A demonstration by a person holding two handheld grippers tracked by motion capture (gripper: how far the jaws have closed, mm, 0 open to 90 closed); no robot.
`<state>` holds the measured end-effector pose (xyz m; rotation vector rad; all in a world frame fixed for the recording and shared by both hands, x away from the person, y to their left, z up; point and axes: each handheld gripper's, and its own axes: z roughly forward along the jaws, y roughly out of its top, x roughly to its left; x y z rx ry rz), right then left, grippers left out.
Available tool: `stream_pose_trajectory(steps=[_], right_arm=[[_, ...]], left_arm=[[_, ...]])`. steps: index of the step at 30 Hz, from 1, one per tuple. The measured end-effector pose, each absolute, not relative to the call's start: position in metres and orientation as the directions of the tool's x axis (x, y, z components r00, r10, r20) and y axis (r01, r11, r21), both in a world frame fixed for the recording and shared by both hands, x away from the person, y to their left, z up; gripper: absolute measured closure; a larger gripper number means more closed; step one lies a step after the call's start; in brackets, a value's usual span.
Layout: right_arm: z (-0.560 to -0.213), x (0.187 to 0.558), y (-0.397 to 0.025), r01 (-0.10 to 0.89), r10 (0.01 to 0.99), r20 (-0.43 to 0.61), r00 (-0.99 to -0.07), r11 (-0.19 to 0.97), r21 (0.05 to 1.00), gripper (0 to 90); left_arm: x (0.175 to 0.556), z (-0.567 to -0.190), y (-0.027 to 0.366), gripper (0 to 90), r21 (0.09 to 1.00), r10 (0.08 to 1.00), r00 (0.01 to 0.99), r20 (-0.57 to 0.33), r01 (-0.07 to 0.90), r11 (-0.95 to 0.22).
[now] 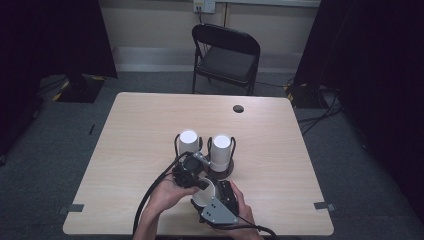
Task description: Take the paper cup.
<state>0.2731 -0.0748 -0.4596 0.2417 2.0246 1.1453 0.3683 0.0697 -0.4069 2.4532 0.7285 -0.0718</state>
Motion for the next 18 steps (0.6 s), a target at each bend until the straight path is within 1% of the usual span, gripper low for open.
stream_pose_trajectory(steps=[8, 14, 17, 18], right_arm=[[-0.4575, 0.2745, -0.0757, -0.188, 0.505, -0.518, -0.69, 0.566, 0.802, 20.7], [-0.4569, 0.2752, -0.078, -0.177, 0.525, -0.495, -0.693, 0.541, 0.822, 21.1], [-0.4567, 0.2757, -0.0796, -0.168, 0.532, -0.486, -0.693, 0.536, 0.827, 21.2], [-0.4567, 0.2759, -0.0801, -0.166, 0.535, -0.485, -0.692, 0.535, 0.828, 21.3]], left_arm=[[0.3678, -0.4068, 0.0722, 88.0, 0.526, 0.494, 0.845, -0.206, 0.521, -0.672], [0.3671, -0.407, 0.0741, 87.6, 0.54, 0.502, 0.839, -0.208, 0.526, -0.656], [0.3668, -0.4066, 0.0761, 85.5, 0.555, 0.509, 0.836, -0.207, 0.528, -0.643], [0.3669, -0.4065, 0.0768, 82.6, 0.563, 0.512, 0.834, -0.204, 0.528, -0.635]])
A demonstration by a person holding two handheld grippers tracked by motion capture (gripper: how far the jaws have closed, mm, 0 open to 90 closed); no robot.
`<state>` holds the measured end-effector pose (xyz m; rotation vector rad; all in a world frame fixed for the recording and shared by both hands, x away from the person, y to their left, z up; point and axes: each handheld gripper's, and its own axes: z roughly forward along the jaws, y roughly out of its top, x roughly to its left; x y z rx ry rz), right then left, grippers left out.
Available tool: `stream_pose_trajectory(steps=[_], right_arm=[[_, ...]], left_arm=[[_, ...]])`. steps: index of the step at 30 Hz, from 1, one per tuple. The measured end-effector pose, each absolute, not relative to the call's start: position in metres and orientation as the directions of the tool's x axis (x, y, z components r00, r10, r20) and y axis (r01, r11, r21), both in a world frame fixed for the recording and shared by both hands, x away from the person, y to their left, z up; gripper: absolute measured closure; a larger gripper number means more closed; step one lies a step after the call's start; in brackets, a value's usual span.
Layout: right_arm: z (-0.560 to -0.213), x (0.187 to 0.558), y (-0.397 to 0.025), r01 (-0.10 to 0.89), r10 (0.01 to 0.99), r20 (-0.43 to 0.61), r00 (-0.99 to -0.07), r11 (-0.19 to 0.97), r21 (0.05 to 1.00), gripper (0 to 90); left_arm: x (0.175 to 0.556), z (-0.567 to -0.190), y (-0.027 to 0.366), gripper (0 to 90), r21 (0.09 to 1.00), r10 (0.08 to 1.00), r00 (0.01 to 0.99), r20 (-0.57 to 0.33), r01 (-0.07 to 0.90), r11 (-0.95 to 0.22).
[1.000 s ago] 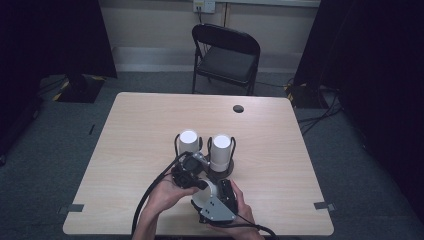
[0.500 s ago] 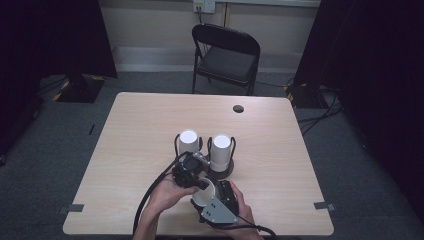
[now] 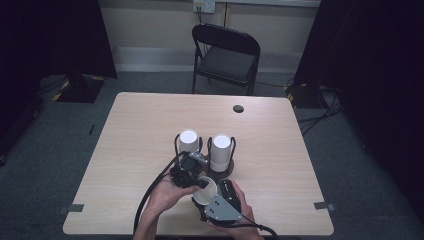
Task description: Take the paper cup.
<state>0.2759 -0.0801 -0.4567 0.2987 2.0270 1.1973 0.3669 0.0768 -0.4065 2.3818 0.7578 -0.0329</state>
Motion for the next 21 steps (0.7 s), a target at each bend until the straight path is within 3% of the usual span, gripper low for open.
stream_pose_trajectory(steps=[21], right_arm=[[-0.453, 0.287, -0.097, -0.049, 0.614, -0.37, -0.698, 0.474, 0.879, 21.5]], left_arm=[[0.358, -0.408, 0.08, 66.7, 0.709, 0.522, 0.837, -0.164, 0.467, -0.528]])
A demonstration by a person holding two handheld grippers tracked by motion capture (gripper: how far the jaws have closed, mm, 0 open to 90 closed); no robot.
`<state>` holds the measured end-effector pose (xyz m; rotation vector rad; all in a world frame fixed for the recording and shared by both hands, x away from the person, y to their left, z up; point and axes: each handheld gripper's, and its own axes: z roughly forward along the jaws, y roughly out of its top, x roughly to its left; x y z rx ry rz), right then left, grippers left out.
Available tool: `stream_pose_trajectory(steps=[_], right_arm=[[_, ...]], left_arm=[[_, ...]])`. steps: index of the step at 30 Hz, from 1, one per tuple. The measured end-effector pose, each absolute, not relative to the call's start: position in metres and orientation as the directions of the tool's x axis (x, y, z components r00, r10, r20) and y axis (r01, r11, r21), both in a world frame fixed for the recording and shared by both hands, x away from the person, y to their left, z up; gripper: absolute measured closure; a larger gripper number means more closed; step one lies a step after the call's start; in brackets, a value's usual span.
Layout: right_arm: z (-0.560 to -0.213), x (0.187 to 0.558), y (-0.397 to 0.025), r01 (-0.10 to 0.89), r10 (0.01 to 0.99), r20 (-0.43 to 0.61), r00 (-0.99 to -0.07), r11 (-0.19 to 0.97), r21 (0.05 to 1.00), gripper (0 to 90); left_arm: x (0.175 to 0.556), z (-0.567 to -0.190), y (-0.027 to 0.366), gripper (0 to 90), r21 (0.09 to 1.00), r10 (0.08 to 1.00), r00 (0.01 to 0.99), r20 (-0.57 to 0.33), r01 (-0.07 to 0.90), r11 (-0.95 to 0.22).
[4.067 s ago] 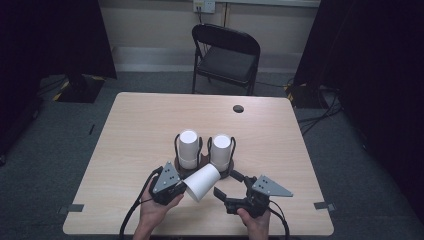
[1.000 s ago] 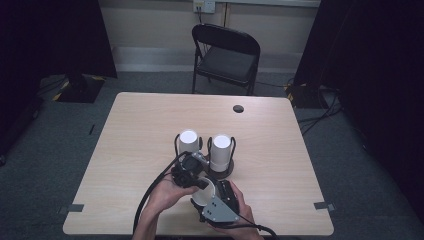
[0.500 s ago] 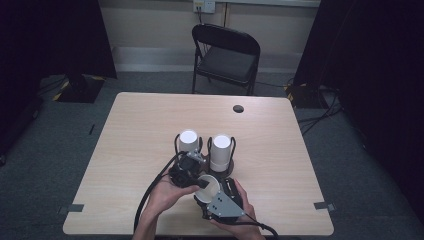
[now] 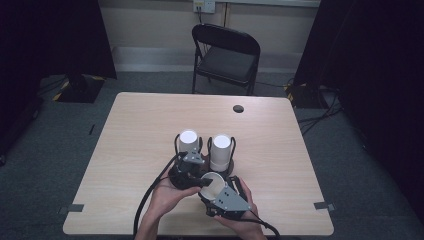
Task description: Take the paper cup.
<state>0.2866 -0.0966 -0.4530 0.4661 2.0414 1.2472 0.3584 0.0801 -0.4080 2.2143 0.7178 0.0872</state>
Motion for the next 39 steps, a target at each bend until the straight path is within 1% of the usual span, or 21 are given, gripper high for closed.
stream_pose_trajectory(steps=[2, 3, 8, 10, 13, 16, 18, 20, 22, 24, 27, 29, 34, 39], right_arm=[[-0.453, 0.287, -0.098, -0.037, 0.618, -0.354, -0.702, 0.465, 0.885, 21.6], [-0.453, 0.288, -0.099, -0.028, 0.617, -0.339, -0.71, 0.457, 0.889, 21.6], [-0.454, 0.289, -0.103, -0.005, 0.631, -0.311, -0.71, 0.438, 0.899, 21.7], [-0.454, 0.289, -0.104, 0.003, 0.638, -0.302, -0.709, 0.431, 0.902, 21.7], [-0.454, 0.289, -0.106, 0.013, 0.644, -0.293, -0.706, 0.425, 0.905, 21.7], [-0.454, 0.29, -0.109, 0.027, 0.649, -0.274, -0.71, 0.414, 0.91, 21.8], [-0.454, 0.29, -0.11, 0.034, 0.65, -0.268, -0.711, 0.413, 0.91, 21.8], [-0.454, 0.29, -0.111, 0.037, 0.651, -0.265, -0.711, 0.411, 0.911, 21.8], [-0.454, 0.291, -0.112, 0.046, 0.654, -0.256, -0.712, 0.407, 0.912, 21.9], [-0.454, 0.291, -0.112, 0.048, 0.655, -0.256, -0.711, 0.408, 0.912, 21.9], [-0.454, 0.292, -0.114, 0.052, 0.652, -0.252, -0.715, 0.41, 0.911, 22.1], [-0.453, 0.293, -0.115, 0.06, 0.656, -0.246, -0.713, 0.407, 0.911, 22.1], [-0.453, 0.294, -0.12, 0.078, 0.668, -0.233, -0.707, 0.4, 0.913, 22.1], [-0.454, 0.295, -0.123, 0.093, 0.686, -0.219, -0.694, 0.386, 0.918, 22.1]], left_arm=[[0.358, -0.406, 0.082, 66.7, 0.722, 0.518, 0.845, -0.135, 0.442, -0.533], [0.357, -0.405, 0.083, 66.5, 0.732, 0.517, 0.845, -0.138, 0.438, -0.522], [0.354, -0.404, 0.083, 60.1, 0.764, 0.517, 0.847, -0.124, 0.414, -0.495], [0.353, -0.404, 0.084, 61.9, 0.78, 0.51, 0.853, -0.108, 0.391, -0.489], [0.351, -0.404, 0.086, 59.8, 0.804, 0.505, 0.857, -0.107, 0.373, -0.462], [0.349, -0.405, 0.088, 55.1, 0.824, 0.516, 0.852, -0.088, 0.354, -0.442], [0.349, -0.405, 0.09, 49.6, 0.838, 0.521, 0.85, -0.082, 0.342, -0.425], [0.348, -0.405, 0.093, 48.0, 0.845, 0.529, 0.845, -0.075, 0.336, -0.417], [0.346, -0.405, 0.096, 41.7, 0.852, 0.567, 0.822, -0.054, 0.334, -0.403], [0.346, -0.406, 0.099, 42.8, 0.86, 0.572, 0.817, -0.068, 0.339, -0.382], [0.344, -0.408, 0.103, 40.7, 0.867, 0.594, 0.8, -0.084, 0.352, -0.352], [0.344, -0.41, 0.107, 38.0, 0.873, 0.589, 0.801, -0.104, 0.357, -0.332], [0.339, -0.414, 0.119, 35.0, 0.891, 0.618, 0.781, -0.091, 0.342, -0.301], [0.334, -0.421, 0.127, 31.8, 0.906, 0.62, 0.777, -0.109, 0.334, -0.259]])
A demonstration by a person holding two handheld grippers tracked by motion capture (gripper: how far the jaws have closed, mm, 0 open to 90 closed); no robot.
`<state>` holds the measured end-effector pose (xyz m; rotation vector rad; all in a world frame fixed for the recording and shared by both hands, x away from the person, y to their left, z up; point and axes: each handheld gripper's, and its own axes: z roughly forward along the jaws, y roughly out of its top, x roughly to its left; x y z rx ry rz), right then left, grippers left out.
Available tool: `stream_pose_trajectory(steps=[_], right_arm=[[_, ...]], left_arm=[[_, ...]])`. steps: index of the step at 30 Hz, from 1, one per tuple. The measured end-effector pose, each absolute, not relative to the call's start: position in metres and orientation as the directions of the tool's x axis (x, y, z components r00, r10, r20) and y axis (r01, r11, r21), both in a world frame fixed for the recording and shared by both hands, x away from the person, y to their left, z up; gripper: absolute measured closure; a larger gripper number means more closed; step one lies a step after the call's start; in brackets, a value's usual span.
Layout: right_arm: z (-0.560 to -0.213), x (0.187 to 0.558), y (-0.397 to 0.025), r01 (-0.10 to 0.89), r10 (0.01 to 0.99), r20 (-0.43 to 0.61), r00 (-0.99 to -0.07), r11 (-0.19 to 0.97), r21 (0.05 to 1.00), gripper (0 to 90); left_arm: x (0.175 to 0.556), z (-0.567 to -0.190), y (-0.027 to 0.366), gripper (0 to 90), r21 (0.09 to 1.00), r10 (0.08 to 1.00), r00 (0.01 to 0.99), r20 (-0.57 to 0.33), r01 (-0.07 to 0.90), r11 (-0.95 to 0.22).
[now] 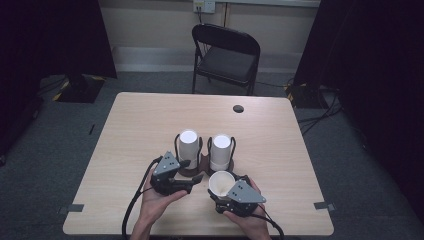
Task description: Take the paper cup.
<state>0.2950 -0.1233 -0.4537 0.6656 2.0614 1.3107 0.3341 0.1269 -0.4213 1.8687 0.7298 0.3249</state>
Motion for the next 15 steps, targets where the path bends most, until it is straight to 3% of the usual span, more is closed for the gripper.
stream_pose_trajectory(steps=[15], right_arm=[[-0.452, 0.3, -0.139, 0.145, 0.728, -0.143, -0.671, 0.318, 0.937, 22.4]], left_arm=[[0.317, -0.448, 0.145, 19.4, 0.933, 0.669, 0.731, -0.131, 0.319, -0.165]])
